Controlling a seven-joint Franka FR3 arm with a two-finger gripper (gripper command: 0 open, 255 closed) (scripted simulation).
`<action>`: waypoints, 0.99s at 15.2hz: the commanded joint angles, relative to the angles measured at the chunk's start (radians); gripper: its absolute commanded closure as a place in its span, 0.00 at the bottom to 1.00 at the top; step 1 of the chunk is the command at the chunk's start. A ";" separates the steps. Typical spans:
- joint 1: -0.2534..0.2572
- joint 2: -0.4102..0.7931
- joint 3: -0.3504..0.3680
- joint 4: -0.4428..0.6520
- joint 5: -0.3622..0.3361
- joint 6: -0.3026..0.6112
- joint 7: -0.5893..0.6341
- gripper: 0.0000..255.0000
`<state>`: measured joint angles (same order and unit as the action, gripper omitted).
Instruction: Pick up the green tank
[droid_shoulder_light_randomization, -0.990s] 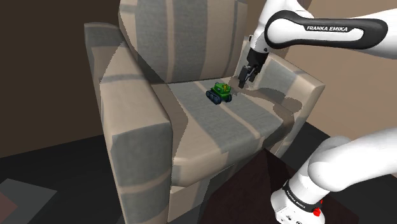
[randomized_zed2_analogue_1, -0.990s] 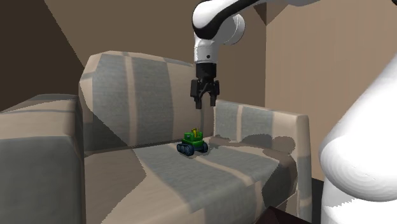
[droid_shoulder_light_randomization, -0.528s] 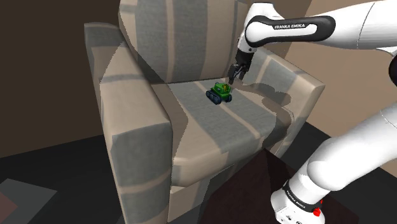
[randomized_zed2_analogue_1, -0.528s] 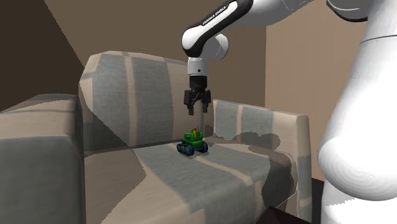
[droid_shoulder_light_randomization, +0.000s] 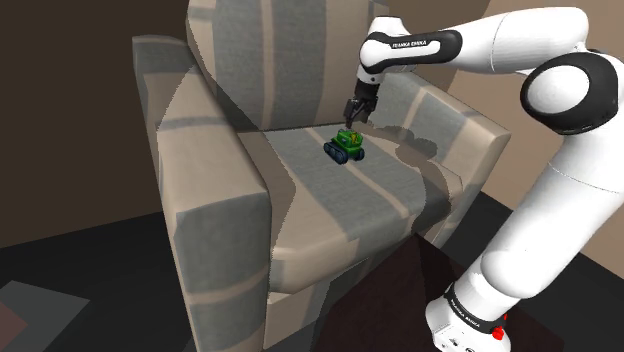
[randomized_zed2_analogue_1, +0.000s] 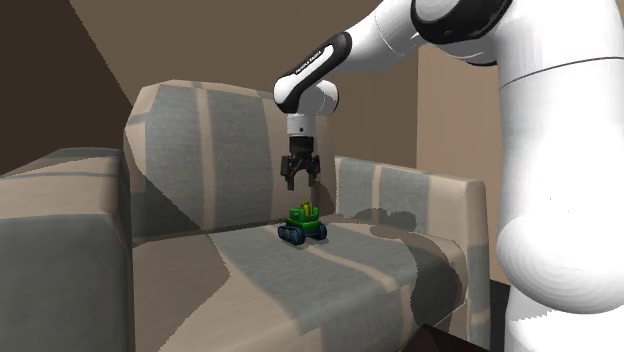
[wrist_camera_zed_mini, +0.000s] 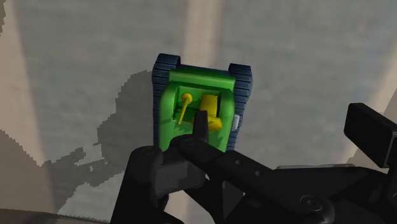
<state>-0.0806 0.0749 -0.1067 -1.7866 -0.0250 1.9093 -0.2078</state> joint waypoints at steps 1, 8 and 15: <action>-0.011 0.086 -0.008 0.078 0.019 0.001 -0.015 0.00; -0.068 0.407 -0.018 0.454 0.084 -0.083 -0.056 0.00; -0.079 0.476 -0.015 0.481 0.095 -0.044 -0.062 0.00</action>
<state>-0.1606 0.5519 -0.1221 -1.2923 0.0703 1.8512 -0.2699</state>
